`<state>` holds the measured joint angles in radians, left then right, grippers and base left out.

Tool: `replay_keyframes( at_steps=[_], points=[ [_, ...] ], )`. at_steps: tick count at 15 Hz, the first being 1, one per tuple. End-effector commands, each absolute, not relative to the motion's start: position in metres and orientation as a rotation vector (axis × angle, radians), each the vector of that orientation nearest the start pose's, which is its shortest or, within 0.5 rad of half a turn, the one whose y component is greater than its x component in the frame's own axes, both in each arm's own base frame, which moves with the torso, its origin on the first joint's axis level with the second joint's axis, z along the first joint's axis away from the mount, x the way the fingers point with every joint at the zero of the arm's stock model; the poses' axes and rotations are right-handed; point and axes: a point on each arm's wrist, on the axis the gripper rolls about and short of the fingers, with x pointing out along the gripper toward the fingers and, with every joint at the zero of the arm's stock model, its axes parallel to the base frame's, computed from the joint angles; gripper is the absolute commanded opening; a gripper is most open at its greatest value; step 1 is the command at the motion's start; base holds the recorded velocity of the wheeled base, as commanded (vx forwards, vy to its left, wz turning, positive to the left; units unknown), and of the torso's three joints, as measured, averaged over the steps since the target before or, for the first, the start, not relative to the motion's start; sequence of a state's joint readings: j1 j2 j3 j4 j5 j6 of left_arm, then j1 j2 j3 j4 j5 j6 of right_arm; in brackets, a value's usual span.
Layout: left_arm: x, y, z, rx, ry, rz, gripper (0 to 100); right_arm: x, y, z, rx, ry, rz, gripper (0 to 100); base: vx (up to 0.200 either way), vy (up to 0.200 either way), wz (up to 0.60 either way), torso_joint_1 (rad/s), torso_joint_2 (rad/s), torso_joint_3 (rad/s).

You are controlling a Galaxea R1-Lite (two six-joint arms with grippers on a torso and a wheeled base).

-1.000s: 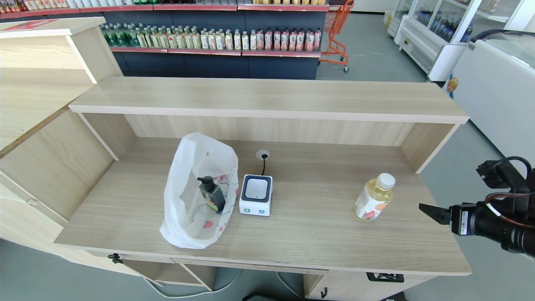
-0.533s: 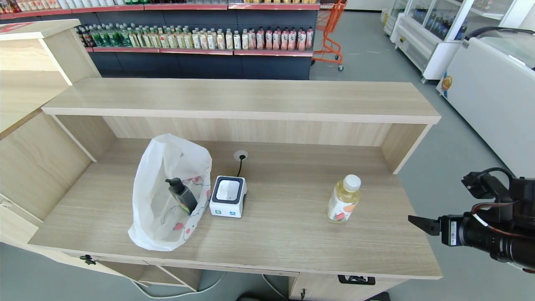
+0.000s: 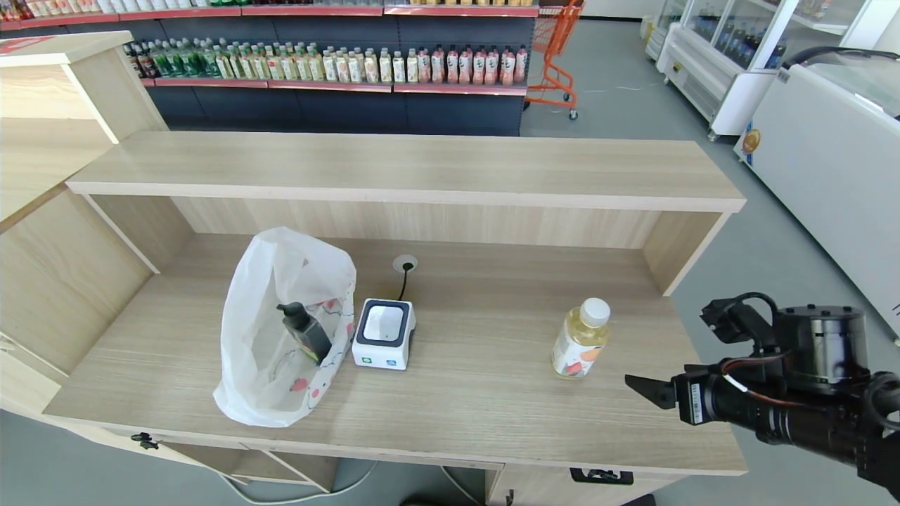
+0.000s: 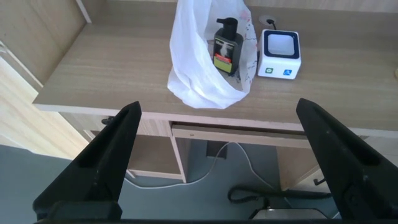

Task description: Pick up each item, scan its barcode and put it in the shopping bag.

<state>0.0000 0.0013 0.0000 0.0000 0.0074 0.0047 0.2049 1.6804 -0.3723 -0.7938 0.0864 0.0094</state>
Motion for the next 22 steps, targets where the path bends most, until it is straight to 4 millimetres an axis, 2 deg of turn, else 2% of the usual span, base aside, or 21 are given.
replay_keyframes(
  at_steps=[1, 6, 11, 17, 18, 22],
  points=[
    [-0.023, 0.000, 0.076, 0.005, 0.002, 0.006, 100, 0.250, 0.066, 0.072, -0.049, 0.535, 0.262, 100, 0.000, 0.000, 0.00, 0.000, 0.00, 0.000],
    [-0.023, 0.000, 0.076, 0.005, 0.002, 0.008, 100, 0.265, 0.091, 0.039, -0.057, 0.426, 0.299, 100, 0.000, 0.000, 0.00, 0.000, 0.00, 0.000],
    [-0.023, 0.000, 0.076, 0.005, 0.002, 0.008, 100, 0.279, 0.110, 0.024, -0.050, 0.365, 0.289, 100, 0.000, 0.000, 0.00, 0.000, 0.00, 0.000],
    [-0.023, 0.000, 0.076, 0.005, 0.002, 0.008, 100, 0.307, 0.129, 0.024, -0.052, 0.265, 0.262, 100, 0.000, 0.000, 0.00, 0.000, 0.00, 0.000],
    [-0.023, 0.000, 0.076, 0.005, 0.002, 0.008, 100, 0.316, 0.132, 0.022, -0.063, 0.247, 0.260, 100, 0.000, 0.000, 0.00, 0.000, 0.00, 0.000],
    [-0.023, 0.000, 0.076, 0.005, 0.002, 0.008, 100, 0.331, 0.138, 0.015, -0.107, 0.221, 0.271, 100, 0.000, 0.000, 0.00, 0.000, 0.00, 0.000]
  ],
)
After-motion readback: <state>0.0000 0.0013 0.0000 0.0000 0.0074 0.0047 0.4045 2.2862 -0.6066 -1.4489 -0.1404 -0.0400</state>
